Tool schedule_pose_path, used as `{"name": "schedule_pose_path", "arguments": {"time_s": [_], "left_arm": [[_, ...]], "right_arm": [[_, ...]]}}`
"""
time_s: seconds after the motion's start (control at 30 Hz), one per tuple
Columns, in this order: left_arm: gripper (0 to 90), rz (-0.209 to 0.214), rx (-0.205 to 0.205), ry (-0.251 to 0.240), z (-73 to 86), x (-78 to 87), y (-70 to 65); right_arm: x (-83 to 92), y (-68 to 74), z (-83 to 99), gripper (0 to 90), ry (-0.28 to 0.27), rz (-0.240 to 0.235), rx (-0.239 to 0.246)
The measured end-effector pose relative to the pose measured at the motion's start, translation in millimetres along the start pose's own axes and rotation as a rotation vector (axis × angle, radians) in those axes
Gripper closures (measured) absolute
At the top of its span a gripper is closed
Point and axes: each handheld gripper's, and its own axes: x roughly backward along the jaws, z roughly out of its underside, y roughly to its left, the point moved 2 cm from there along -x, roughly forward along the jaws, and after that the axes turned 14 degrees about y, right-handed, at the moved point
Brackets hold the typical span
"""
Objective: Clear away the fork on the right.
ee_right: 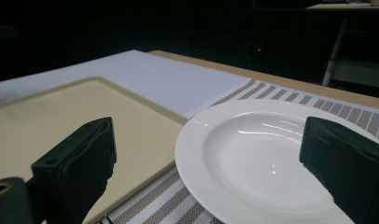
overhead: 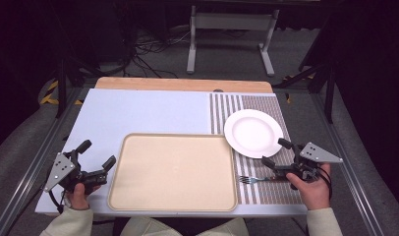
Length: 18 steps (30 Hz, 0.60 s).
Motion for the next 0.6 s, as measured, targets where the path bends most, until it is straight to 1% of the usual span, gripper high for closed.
{"name": "schedule_pose_path", "arguments": {"time_s": [0.03, 0.07, 0.1, 0.23, 0.27, 0.3, 0.33, 0.37, 0.47, 0.6], "left_arm": [[1.4, 0.001, -0.001, 0.0, -0.1, 0.1, -0.1], [1.4, 0.0, -0.001, 0.0, 0.0, 0.1, -0.1], [1.4, 0.0, -0.001, -0.002, 0.0, -0.1, -0.3], [1.5, 0.001, -0.003, 0.0, -0.2, -0.1, -0.7], [1.5, 0.001, -0.003, 0.0, -0.2, -0.1, -0.7], [1.5, 0.002, -0.002, 0.0, -0.3, 0.0, -0.8], [1.5, 0.001, -0.004, 0.001, -0.3, 0.2, -0.6], [1.5, 0.001, -0.003, 0.0, -0.3, 0.1, -0.7], [1.5, 0.002, -0.003, 0.0, -0.2, 0.0, -0.6], [1.5, 0.002, -0.005, -0.001, -0.3, -0.3, -0.8]], "right_arm": [[-0.7, -0.1, -1.3, 3.7, 0.015, -0.005, 0.011], [-1.1, 0.0, -4.1, 3.9, 0.041, -0.013, 0.029], [-1.1, -0.4, -5.6, 4.0, 0.056, -0.011, 0.041], [-1.1, -0.9, -16.2, 4.5, 0.147, -0.014, 0.111], [-1.1, -0.9, -17.4, 4.5, 0.159, -0.017, 0.121], [-1.1, -0.9, -17.4, 4.5, 0.159, -0.017, 0.121], [-1.1, -1.3, -20.5, 4.6, 0.205, -0.019, 0.151], [-1.1, -1.3, -20.5, 4.6, 0.205, -0.019, 0.151], [-0.1, -2.2, -24.0, 4.7, 0.259, -0.019, 0.182], [-0.5, -2.8, -29.2, 4.8, 0.318, -0.026, 0.221]]}}
